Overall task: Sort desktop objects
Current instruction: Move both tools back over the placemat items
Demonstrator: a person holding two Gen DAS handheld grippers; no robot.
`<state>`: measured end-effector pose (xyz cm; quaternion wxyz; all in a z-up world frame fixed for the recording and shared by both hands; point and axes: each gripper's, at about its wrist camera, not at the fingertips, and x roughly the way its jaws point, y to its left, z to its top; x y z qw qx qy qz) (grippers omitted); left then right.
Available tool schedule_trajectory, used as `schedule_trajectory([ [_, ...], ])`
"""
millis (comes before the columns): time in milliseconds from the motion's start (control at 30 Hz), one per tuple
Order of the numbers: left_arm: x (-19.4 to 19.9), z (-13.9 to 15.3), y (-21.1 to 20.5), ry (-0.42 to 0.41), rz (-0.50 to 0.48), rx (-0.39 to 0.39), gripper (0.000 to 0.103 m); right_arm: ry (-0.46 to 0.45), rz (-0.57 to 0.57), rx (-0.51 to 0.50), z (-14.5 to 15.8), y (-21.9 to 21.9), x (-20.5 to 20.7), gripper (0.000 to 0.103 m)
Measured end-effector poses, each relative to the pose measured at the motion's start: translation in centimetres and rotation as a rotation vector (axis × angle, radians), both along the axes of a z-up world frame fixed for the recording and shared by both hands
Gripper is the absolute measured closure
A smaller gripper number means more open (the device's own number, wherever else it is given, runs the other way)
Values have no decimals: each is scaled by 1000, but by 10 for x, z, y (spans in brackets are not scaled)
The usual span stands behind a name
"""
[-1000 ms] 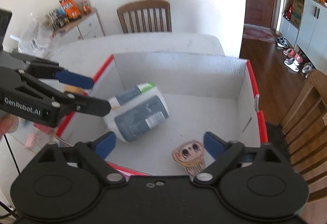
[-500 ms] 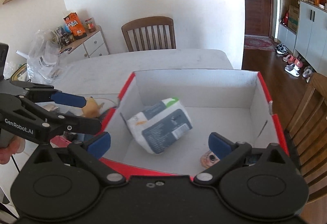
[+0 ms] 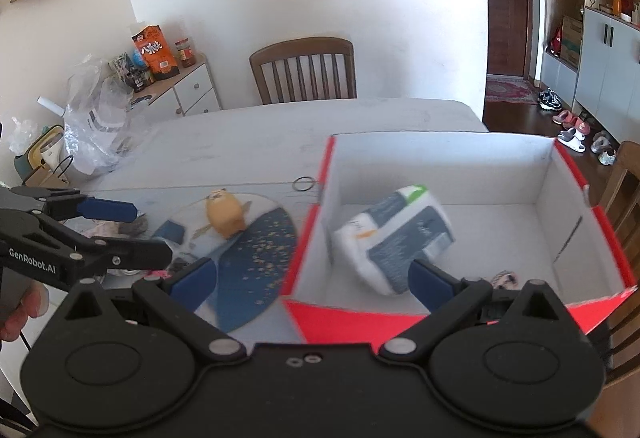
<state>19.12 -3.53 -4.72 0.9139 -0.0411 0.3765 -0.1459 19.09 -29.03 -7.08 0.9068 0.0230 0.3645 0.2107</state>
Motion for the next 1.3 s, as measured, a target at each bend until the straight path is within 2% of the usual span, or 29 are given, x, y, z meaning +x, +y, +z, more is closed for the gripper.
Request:
schedule_trajectory([
  [367, -34, -14, 73, -7, 99, 3, 0, 10, 38, -14, -11, 70, -13, 1],
  [800, -45, -40, 125, -19, 129, 169, 0, 23, 117, -67, -39, 148, -11, 1],
  [967, -42, -50, 127, -49, 111, 226, 0, 27, 130, -106, -54, 171, -7, 2],
  [1300, -28, -71, 129, -44, 50, 348, 0, 61, 151, -176, -77, 193, 7, 6],
])
